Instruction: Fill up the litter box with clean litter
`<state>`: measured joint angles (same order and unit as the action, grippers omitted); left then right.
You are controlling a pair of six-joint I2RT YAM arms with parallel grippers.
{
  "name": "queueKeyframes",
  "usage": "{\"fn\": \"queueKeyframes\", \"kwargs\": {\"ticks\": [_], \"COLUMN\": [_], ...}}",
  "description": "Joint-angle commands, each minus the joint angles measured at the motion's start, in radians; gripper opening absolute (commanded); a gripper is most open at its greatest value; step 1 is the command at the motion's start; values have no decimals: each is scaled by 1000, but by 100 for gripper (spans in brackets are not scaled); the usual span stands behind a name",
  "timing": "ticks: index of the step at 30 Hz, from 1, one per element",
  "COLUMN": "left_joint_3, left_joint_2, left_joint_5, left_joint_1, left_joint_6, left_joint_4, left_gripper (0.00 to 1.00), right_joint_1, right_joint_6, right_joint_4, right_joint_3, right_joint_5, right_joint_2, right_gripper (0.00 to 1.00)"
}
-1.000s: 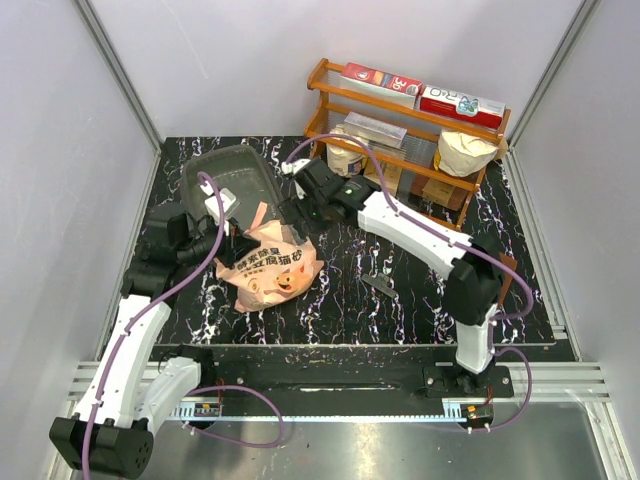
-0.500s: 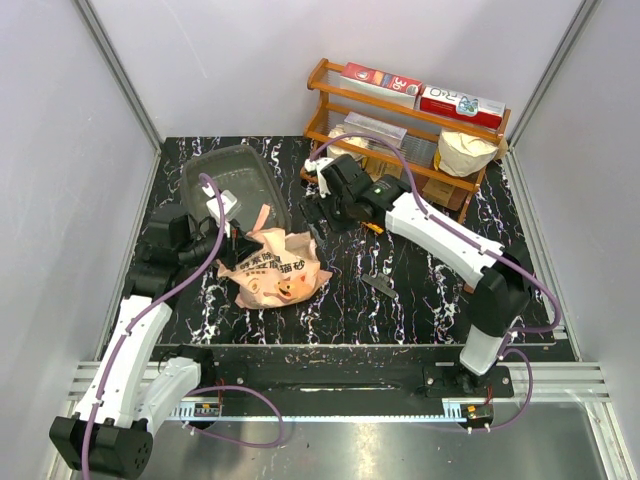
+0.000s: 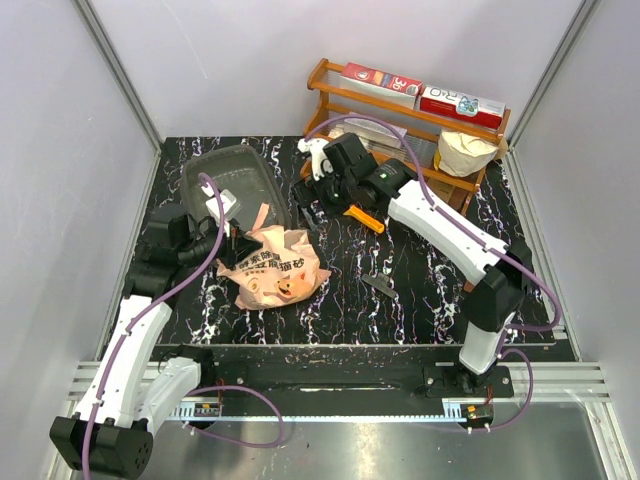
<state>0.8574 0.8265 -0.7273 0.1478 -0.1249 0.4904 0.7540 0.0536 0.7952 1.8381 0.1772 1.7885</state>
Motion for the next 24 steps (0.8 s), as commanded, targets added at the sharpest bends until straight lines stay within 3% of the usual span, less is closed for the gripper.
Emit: {"fn": "queueKeyframes", "kwargs": {"ticks": [1,12,16,19,22,24], "left_joint_3": [32,25,22,20,31,20], "left_joint_2": [-17,-23,-26,-26,-20,-21], "left_joint_5": [-17,11,90,89,63,55], "left_joint_1": [-10,-10,-25,-39,-39,-39], "left_joint_6": [25,85,197,246,245,237], "left_joint_4": [-127,-170,-222,-260,-263,-263], "left_gripper": [2,1,0,0,0,0], "right_joint_1": [19,64,84,96,93,61], "right_joint_6": [-3,-12,11,14,-17,-17], "right_joint_4": [22,53,75,110,185,342], "right_joint_3": [24,142,217,231,234,311], "right_joint_5": [70,156,160,24,-210,-226], "right_joint_2": [34,201,284,292,285,310], "right_gripper": [100,100,100,100,100,100]}}
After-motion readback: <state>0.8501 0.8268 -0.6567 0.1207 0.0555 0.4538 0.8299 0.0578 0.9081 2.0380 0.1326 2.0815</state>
